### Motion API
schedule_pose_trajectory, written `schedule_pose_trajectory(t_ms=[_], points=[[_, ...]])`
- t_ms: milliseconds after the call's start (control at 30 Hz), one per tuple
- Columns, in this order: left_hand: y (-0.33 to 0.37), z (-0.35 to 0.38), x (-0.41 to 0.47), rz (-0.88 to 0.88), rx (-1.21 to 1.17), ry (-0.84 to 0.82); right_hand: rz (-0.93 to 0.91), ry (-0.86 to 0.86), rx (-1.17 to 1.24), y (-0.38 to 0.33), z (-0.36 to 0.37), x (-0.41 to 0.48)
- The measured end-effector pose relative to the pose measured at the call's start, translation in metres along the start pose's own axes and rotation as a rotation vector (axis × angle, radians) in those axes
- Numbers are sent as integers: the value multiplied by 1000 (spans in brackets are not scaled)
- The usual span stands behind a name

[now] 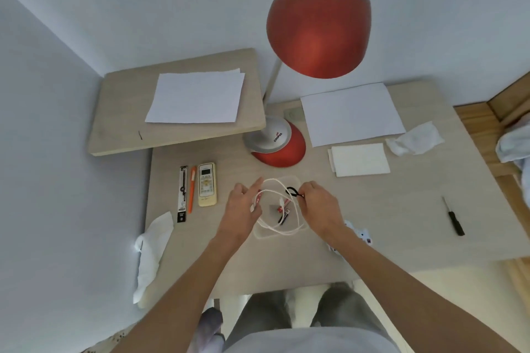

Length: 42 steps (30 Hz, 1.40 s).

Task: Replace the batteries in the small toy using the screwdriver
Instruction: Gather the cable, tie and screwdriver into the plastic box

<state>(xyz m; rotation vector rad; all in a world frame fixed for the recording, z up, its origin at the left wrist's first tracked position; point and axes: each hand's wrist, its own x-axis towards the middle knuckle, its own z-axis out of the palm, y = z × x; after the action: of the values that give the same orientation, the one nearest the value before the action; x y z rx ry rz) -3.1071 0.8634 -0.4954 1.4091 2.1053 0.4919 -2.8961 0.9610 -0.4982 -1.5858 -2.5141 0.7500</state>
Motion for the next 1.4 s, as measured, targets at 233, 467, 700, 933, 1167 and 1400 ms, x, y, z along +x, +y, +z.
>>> schedule_pose_trajectory(t_ms=[233, 467, 700, 933, 1167, 1400], points=[[-10, 15, 10, 7, -51, -32, 85, -22, -16, -1, 15, 12], [-13, 17, 8, 41, -8, -35, 96, -24, -26, -2, 14, 14], [-7, 11, 4, 21, 96, -23, 71, -38, -32, -4, 4, 8], [25, -11, -7, 168, 590, 107, -29, 154, -96, -8, -30, -14], [62, -17, -25, 109, 726, 162, -139, 300, -205, 26, -79, -42], [38, 29, -38, -124, 711, 56, 44, 226, -293, 149, -102, -76]])
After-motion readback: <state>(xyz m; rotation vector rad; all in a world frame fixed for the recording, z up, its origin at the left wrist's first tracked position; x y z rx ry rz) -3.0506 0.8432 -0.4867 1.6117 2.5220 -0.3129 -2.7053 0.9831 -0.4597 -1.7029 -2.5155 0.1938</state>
